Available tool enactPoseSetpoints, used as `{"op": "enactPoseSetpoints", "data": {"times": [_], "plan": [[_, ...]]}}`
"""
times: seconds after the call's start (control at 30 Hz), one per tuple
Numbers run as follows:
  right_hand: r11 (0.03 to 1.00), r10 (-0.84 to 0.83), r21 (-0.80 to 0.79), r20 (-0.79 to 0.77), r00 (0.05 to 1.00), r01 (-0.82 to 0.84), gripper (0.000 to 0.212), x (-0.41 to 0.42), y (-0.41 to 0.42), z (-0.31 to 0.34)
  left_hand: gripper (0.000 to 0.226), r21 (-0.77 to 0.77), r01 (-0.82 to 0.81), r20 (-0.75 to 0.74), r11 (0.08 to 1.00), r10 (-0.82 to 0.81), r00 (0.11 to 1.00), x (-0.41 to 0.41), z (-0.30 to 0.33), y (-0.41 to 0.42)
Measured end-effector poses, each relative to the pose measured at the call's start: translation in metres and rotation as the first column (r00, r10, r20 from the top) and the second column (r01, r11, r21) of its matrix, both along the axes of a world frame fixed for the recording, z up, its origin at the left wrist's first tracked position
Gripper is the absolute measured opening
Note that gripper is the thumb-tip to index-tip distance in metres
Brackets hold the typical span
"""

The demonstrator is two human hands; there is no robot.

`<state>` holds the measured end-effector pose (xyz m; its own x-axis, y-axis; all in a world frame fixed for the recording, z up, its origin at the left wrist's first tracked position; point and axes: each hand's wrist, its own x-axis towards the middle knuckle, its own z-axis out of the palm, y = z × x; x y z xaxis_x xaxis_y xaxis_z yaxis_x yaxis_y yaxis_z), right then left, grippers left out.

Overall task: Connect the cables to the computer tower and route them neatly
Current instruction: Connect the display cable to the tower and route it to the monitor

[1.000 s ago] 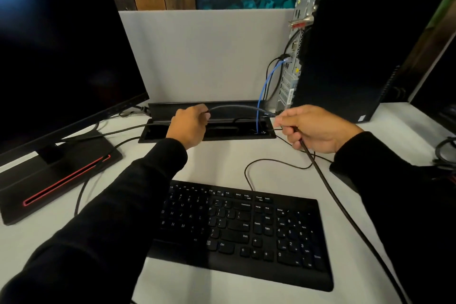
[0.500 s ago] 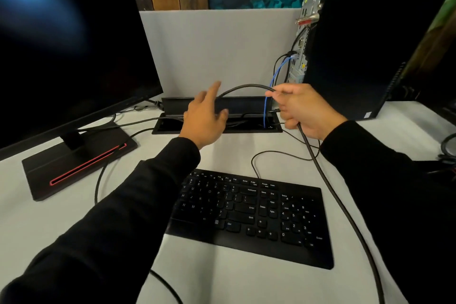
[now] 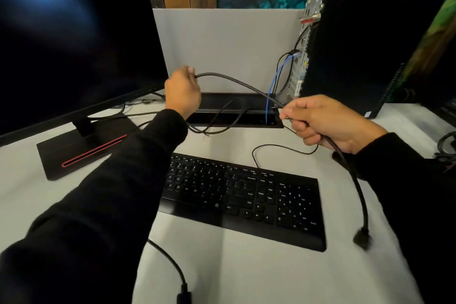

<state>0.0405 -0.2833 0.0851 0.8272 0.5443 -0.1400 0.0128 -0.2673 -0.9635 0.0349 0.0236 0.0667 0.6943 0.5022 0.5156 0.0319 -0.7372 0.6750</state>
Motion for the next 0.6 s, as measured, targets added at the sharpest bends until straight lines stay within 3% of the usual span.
{"op": "enactPoseSetpoints", "data": {"times": [0.1, 0.17, 0.23, 0.3, 0.37, 0.4, 0.43, 0.47, 0.53, 0.6], "plan": [[0.994, -0.071, -0.063, 0.194, 0.978, 0.085, 0.018, 0.001, 0.004, 0.009, 0.053, 0.001, 0.145, -0.032, 0.989, -0.145, 0.989, -0.013, -0.001, 0.002], [0.969, -0.226, -0.013, 0.343, 0.911, 0.246, 0.018, 0.009, 0.016, 0.012, 0.051, -0.187, 0.351, -0.036, 0.918, -0.363, 0.931, -0.022, 0.000, -0.010], [0.929, -0.336, 0.035, 0.495, 0.801, 0.368, 0.021, 0.019, 0.026, 0.017, 0.038, -0.435, 0.486, 0.023, 0.758, -0.531, 0.847, -0.024, 0.001, -0.019], [0.913, -0.310, -0.014, 0.625, 0.716, 0.408, 0.024, 0.027, 0.034, 0.017, 0.035, -0.661, 0.537, 0.170, 0.525, -0.592, 0.788, -0.024, 0.001, -0.024], [0.892, -0.215, -0.139, 0.708, 0.673, 0.431, 0.026, 0.035, 0.039, 0.009, 0.036, -0.777, 0.567, 0.345, 0.273, -0.569, 0.746, -0.025, 0.000, -0.027], [0.869, -0.192, -0.191, 0.719, 0.668, 0.456, 0.026, 0.037, 0.039, 0.005, 0.034, -0.775, 0.594, 0.406, 0.214, -0.552, 0.728, -0.025, -0.002, -0.026], [0.845, -0.200, -0.214, 0.723, 0.661, 0.490, 0.025, 0.039, 0.039, 0.001, 0.029, -0.750, 0.617, 0.425, 0.238, -0.542, 0.725, -0.025, -0.008, -0.024], [0.820, -0.232, -0.213, 0.726, 0.648, 0.532, 0.025, 0.042, 0.038, -0.001, 0.026, -0.704, 0.623, 0.390, 0.342, -0.547, 0.741, -0.026, -0.016, -0.020], [0.772, -0.357, -0.148, 0.704, 0.614, 0.619, 0.026, 0.047, 0.033, -0.001, 0.027, -0.525, 0.545, 0.155, 0.654, -0.556, 0.817, -0.027, -0.037, -0.011], [0.721, -0.495, -0.046, 0.663, 0.562, 0.691, 0.025, 0.055, 0.023, 0.003, 0.027, -0.311, 0.453, -0.123, 0.835, -0.508, 0.853, -0.029, -0.059, -0.002]]}}
